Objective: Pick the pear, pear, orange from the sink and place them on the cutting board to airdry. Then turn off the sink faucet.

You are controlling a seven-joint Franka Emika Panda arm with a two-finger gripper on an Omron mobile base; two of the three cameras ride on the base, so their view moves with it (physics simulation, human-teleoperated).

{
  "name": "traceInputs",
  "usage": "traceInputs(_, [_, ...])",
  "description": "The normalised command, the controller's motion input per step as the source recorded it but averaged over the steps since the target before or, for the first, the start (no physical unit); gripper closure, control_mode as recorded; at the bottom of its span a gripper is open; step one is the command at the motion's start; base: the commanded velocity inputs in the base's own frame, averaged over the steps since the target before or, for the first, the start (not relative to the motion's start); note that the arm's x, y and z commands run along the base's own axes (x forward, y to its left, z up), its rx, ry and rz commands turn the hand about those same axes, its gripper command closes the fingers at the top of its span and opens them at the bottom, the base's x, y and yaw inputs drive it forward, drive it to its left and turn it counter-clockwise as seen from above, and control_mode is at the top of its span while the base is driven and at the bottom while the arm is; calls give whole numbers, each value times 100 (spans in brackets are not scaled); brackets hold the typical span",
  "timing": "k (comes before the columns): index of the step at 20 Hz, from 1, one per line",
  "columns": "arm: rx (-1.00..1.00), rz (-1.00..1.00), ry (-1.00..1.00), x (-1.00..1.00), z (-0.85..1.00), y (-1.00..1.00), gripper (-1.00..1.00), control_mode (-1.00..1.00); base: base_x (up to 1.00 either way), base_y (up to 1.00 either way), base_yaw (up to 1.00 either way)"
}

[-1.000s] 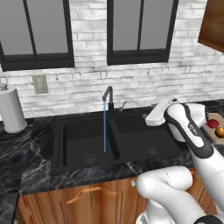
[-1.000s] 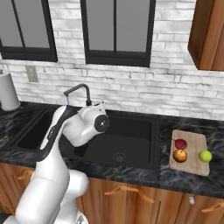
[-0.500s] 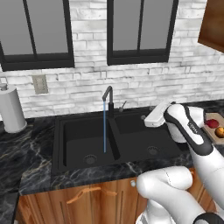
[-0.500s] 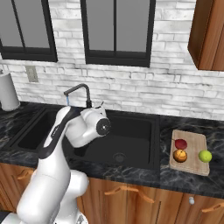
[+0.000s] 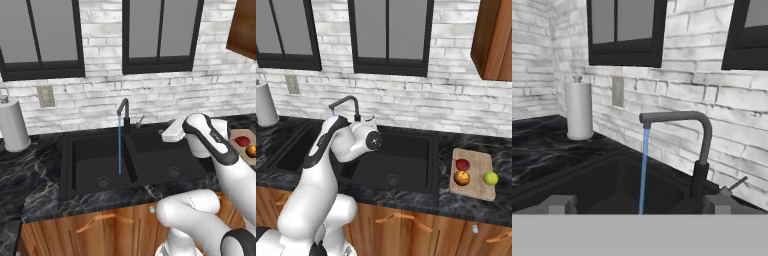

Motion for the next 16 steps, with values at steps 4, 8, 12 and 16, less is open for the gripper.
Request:
traceInputs(4, [0, 0, 4, 11, -9, 3, -100, -100, 0, 0, 0])
traceInputs(8, [0, 0, 5, 7, -14, 1, -100, -100, 0, 0, 0])
traceInputs(12, [2, 1, 2, 12, -3, 1, -100, -100, 0, 0, 0])
traceInputs(16, [8, 1, 0, 13, -1, 0, -100, -100, 0, 0, 0])
